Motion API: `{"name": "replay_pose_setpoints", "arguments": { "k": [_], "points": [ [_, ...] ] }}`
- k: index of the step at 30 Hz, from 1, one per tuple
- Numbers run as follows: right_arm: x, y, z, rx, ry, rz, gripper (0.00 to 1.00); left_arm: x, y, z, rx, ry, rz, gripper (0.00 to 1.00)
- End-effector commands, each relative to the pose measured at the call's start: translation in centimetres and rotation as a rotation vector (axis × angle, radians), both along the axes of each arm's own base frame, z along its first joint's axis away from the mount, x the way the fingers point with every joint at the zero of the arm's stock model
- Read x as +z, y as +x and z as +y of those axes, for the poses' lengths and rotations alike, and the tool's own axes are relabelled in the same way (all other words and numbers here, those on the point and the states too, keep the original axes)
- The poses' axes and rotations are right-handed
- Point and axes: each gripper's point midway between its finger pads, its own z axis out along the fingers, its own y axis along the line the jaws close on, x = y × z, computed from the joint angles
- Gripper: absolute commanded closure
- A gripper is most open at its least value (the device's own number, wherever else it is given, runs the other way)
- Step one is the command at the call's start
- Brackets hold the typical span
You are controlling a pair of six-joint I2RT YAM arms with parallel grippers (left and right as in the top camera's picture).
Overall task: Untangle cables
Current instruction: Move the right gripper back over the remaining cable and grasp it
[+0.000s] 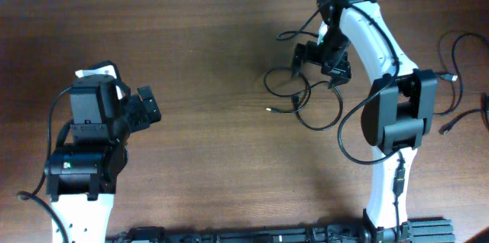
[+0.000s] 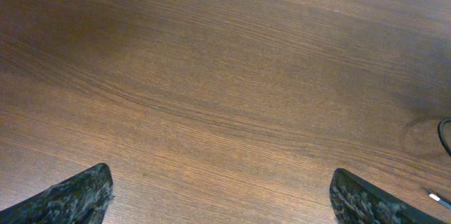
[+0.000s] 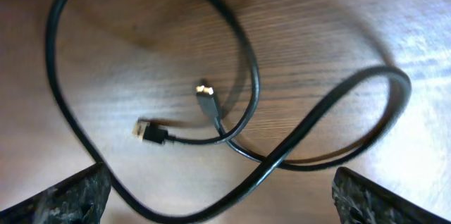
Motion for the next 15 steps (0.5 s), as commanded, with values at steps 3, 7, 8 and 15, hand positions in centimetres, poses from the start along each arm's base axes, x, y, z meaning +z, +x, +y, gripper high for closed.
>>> {"name": "replay_pose_setpoints", "arguments": {
  "k": [3, 7, 8, 15],
  "points": [
    [-0.5, 0.0, 0.2, -0.2, -0.199, -0.004, 0.01, 0.2, 0.1, 0.0, 0.011, -0.016, -0.009, 0.01],
    [-1.3, -0.2, 0.9, -0.232, -0.239, -0.01, 0.01, 0.2, 0.1, 0.0, 0.011, -0.016, -0.009, 0.01],
    [-1.6, -0.3, 1.0, -0.232, -0.241, -0.007, 0.01, 0.2, 0.1, 0.0, 0.011, -0.016, -0.009, 0.01],
    [-4.2, -0.7, 1.4, -0.25, -0.246, -0.008, 0.96, 0.2, 0.1, 0.0, 0.011, -0.016, -0.009, 0.01]
  ]
}}
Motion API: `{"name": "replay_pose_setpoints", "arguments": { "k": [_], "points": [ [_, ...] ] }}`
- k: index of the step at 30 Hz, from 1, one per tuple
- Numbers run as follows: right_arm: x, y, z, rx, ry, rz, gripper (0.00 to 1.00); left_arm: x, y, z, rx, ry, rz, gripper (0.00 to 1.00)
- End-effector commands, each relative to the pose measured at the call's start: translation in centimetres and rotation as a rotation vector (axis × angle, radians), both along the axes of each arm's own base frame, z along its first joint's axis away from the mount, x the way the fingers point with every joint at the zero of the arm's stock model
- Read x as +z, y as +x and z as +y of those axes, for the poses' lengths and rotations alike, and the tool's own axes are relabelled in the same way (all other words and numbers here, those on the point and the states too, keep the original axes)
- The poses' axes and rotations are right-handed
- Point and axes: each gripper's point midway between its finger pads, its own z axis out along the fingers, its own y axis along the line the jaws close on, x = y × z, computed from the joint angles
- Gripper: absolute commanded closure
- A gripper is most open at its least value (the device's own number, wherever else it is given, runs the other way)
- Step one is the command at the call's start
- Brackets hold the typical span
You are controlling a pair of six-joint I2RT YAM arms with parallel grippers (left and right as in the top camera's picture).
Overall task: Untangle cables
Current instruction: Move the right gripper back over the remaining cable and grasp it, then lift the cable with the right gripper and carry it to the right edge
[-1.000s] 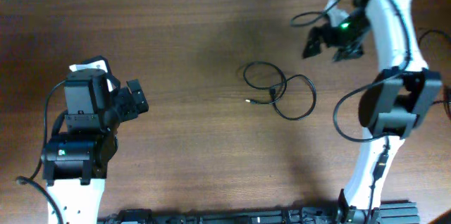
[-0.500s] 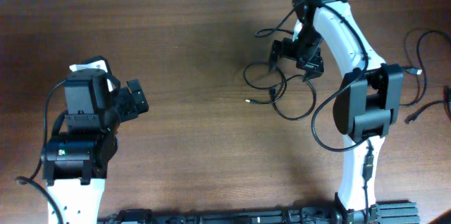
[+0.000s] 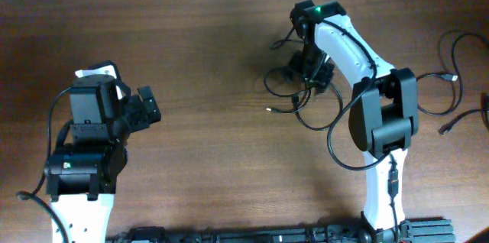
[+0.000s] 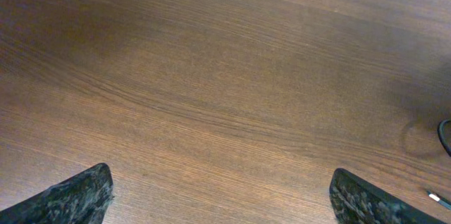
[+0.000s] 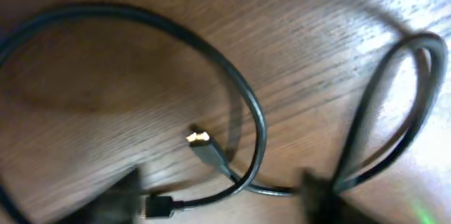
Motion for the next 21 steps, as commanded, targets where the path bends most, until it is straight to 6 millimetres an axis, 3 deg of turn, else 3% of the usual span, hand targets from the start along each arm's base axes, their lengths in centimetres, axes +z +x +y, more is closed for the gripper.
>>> {"name": "replay_pose_setpoints", "arguments": {
  "k": [1, 4, 7, 12, 16, 19, 21],
  "points": [
    [-0.2, -0.1, 0.0, -0.005, -0.027, -0.01, 0.96, 0.2, 0.1, 0.0, 0.011, -0.016, -0.01, 0.01],
    [0.3, 0.4, -0.1, 0.028, -0.014, -0.03, 0.96, 0.2, 0.1, 0.0, 0.011, -0.016, -0.01, 0.01],
    [2.2, 1.8, -0.4, 0.047, 0.003, -0.088, 0.96, 0.2, 0.1, 0.0, 0.011, -0.016, -0.01, 0.01],
    [9.0, 5.8, -1.7, 0.029, 0.037, -0.267, 0.96, 0.2, 0.1, 0.0, 0.011, -0.016, -0.01, 0.01],
    [15.6, 9.1, -4.0, -0.03, 0.058, -0.453, 0.96, 0.2, 0.1, 0.0, 0.011, -0.016, -0.01, 0.01],
    [21.0, 11.3, -6.8, -0.092, 0.064, -0.624, 0.96, 0.2, 0.1, 0.0, 0.011, -0.016, -0.01, 0.01],
    [23.5, 12.0, -8.8, -0.131, 0.059, -0.701, 0.96, 0.2, 0.1, 0.0, 0.011, -0.016, -0.01, 0.01]
  ]
}}
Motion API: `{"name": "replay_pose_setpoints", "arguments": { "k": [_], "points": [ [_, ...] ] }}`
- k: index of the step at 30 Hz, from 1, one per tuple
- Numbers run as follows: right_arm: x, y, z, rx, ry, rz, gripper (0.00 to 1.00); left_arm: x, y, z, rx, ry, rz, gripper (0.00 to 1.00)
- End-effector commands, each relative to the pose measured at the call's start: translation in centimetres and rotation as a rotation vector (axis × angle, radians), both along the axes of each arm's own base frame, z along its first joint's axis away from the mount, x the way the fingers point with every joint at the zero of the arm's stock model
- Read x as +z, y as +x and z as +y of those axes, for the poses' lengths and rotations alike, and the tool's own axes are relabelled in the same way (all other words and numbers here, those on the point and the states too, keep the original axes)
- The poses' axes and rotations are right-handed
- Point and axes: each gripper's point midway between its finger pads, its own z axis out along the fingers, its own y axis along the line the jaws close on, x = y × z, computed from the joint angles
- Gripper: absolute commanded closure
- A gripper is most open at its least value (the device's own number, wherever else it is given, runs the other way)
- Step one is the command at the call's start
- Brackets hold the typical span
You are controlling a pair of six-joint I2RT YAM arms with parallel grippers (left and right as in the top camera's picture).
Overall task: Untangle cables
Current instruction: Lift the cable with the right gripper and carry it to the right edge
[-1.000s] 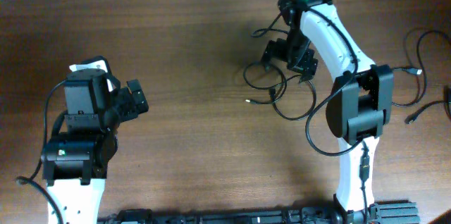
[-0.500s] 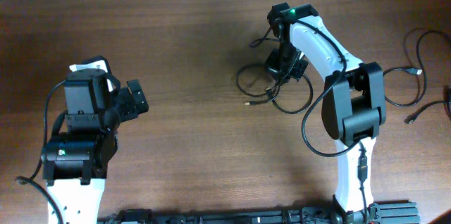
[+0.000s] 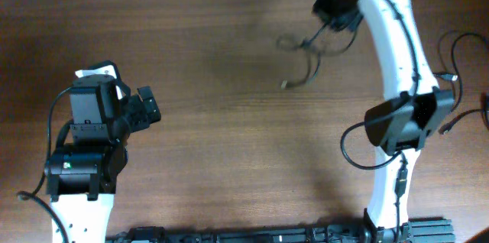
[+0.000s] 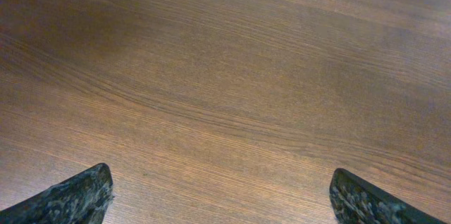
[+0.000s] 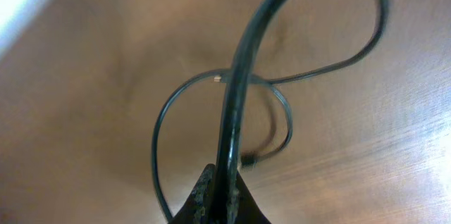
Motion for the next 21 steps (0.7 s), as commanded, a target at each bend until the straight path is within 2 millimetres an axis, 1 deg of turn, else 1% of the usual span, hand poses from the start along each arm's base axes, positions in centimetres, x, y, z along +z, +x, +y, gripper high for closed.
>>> {"name": "replay_pose_setpoints", "arguments": {
  "k": [1, 3, 4, 5, 8, 9, 10, 11, 14, 16, 19, 20, 21],
  "points": [
    [6.9, 1.0, -4.5, -0.09, -0.009, -0.194, 0.96, 0.2, 0.1, 0.0, 0.011, -0.016, -0.009, 0.01],
    [8.7, 1.4, -7.2, -0.142, -0.013, -0.254, 0.96, 0.2, 0.1, 0.0, 0.011, -0.016, -0.009, 0.01],
    [9.3, 1.6, -8.9, -0.175, -0.02, -0.281, 0.96, 0.2, 0.1, 0.0, 0.011, -0.016, -0.009, 0.01],
    [9.8, 1.8, -11.7, -0.234, -0.045, -0.305, 0.96, 0.2, 0.1, 0.0, 0.011, -0.016, -0.009, 0.01],
    [9.9, 1.3, -16.5, -0.337, -0.104, -0.31, 0.96, 0.2, 0.1, 0.0, 0.011, -0.016, -0.009, 0.01],
    [10.0, 0.9, -18.6, -0.383, -0.134, -0.311, 0.96, 0.2, 0.1, 0.0, 0.011, -0.016, -0.009, 0.01],
    [10.1, 0.6, -19.9, -0.412, -0.153, -0.315, 0.96, 0.2, 0.1, 0.0, 0.011, -0.016, -0.009, 0.01],
    [10.2, 0.5, -20.8, -0.432, -0.163, -0.32, 0.96, 0.2, 0.1, 0.0, 0.011, -0.016, -0.009, 0.01],
    [10.8, -0.1, -24.7, -0.511, -0.195, -0.348, 0.96, 0.2, 0.1, 0.0, 0.011, -0.016, -0.009, 0.01],
    [11.2, -0.5, -26.8, -0.551, -0.204, -0.368, 0.96, 0.2, 0.1, 0.0, 0.011, -0.016, -0.009, 0.01],
    [11.6, -0.7, -29.2, -0.594, -0.216, -0.399, 0.96, 0.2, 0.1, 0.0, 0.011, -0.016, -0.009, 0.01],
    [11.5, -0.7, -30.2, -0.612, -0.221, -0.406, 0.96, 0.2, 0.1, 0.0, 0.011, -0.016, -0.009, 0.01],
    [11.3, -0.8, -30.7, -0.621, -0.225, -0.404, 0.96, 0.2, 0.1, 0.0, 0.011, -0.016, -0.009, 0.01]
  ]
}}
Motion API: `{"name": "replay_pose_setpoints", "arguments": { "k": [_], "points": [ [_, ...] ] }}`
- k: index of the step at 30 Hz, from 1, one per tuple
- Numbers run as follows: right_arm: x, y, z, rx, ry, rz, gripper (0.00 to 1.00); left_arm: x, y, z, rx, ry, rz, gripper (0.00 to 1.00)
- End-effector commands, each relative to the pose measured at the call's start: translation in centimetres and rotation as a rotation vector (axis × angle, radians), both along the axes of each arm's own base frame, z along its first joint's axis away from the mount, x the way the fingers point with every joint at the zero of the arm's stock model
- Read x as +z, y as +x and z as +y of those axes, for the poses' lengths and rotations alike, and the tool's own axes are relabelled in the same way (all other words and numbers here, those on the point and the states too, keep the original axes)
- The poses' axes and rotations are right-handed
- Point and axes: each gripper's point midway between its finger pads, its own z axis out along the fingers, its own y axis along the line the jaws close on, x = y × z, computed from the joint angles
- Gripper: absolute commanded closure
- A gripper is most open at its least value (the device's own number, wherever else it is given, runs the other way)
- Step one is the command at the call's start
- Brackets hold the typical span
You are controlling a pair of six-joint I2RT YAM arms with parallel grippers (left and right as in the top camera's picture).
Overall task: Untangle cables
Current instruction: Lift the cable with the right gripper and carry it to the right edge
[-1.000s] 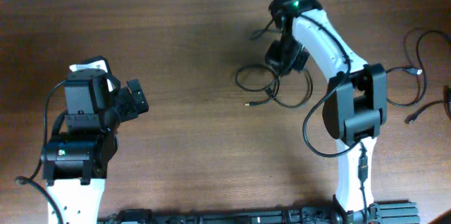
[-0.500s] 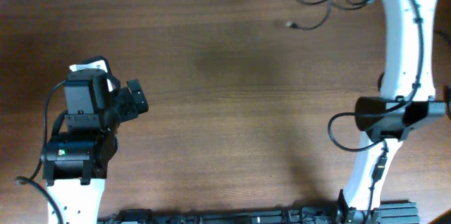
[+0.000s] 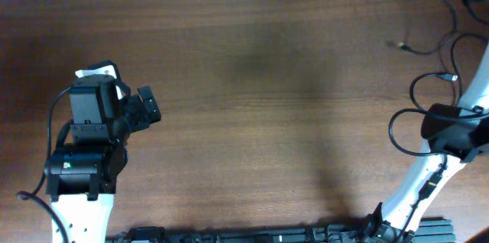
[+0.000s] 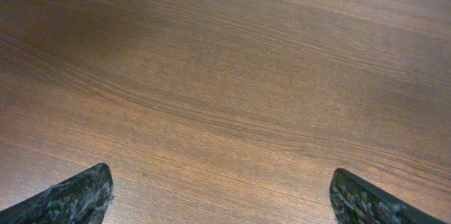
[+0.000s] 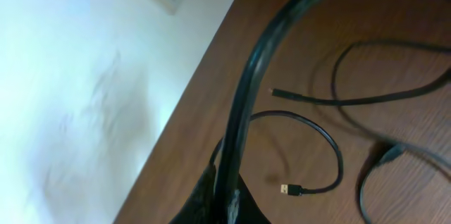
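Note:
A thick black cable runs up from my right gripper, which is shut on it above the table's far right corner. In the overhead view that gripper is out of frame. Only thin strands of the held cable and a dangling plug show there at the top right. Under the gripper lie other thin black cables, one ending in a USB plug. My left gripper stays at the left side, open over bare wood, with no cable near it.
The right arm's elbow stands at the right edge, with a black cable loop and a small plug beside it. The table's far edge and a white surface beyond it show in the right wrist view.
My right gripper, still shut on the cable, has moved from above the far middle-right of the table to beyond the far right corner. The cable bundle went with it. The left arm stayed put.
My right gripper first stood open above the looped cable at the table's middle right, then lower and close over it. Then it was shut on the cable and raised near the far edge. Now it holds the cable over the right corner, among other cables.

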Motion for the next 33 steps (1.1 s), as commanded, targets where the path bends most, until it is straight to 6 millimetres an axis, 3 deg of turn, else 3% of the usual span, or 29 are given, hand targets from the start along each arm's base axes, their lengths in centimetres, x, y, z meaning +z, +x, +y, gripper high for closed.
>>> {"name": "replay_pose_setpoints", "arguments": {
  "k": [1, 7, 14, 15, 16, 17, 18, 19, 23, 33],
  "points": [
    [1.2, -0.7, -2.0, -0.049, -0.04, -0.027, 0.96, 0.2, 0.1, 0.0, 0.011, -0.016, -0.009, 0.01],
    [-0.2, -1.2, -4.2, -0.144, -0.113, 0.034, 0.96, 0.2, 0.1, 0.0, 0.011, -0.016, -0.009, 0.01],
    [-4.1, -0.4, -5.2, -0.145, -0.121, 0.12, 0.96, 0.2, 0.1, 0.0, 0.011, -0.016, -0.009, 0.01],
    [-5.0, -0.2, -5.3, -0.143, -0.113, 0.138, 0.92, 0.2, 0.1, 0.0, 0.011, -0.016, -0.009, 0.01],
    [-5.7, 0.0, -5.3, -0.141, -0.108, 0.152, 0.78, 0.2, 0.1, 0.0, 0.011, -0.016, -0.009, 0.01],
    [-6.2, 0.0, -5.3, -0.137, -0.102, 0.163, 0.45, 0.2, 0.1, 0.0, 0.011, -0.016, -0.009, 0.01],
    [-6.9, -0.1, -5.2, -0.135, -0.094, 0.18, 0.19, 0.2, 0.1, 0.0, 0.011, -0.016, -0.009, 0.01],
    [-7.4, -0.2, -5.1, -0.134, -0.088, 0.198, 0.01, 0.2, 0.1, 0.0, 0.011, -0.016, -0.009, 0.01],
    [-8.6, -1.2, -4.7, -0.128, -0.064, 0.26, 0.01, 0.2, 0.1, 0.0, 0.011, -0.016, -0.009, 0.01],
    [-10.0, -3.4, -0.3, 0.248, -0.033, 0.441, 0.01, 0.2, 0.1, 0.0, 0.011, -0.016, -0.009, 0.01]
  ]
}}
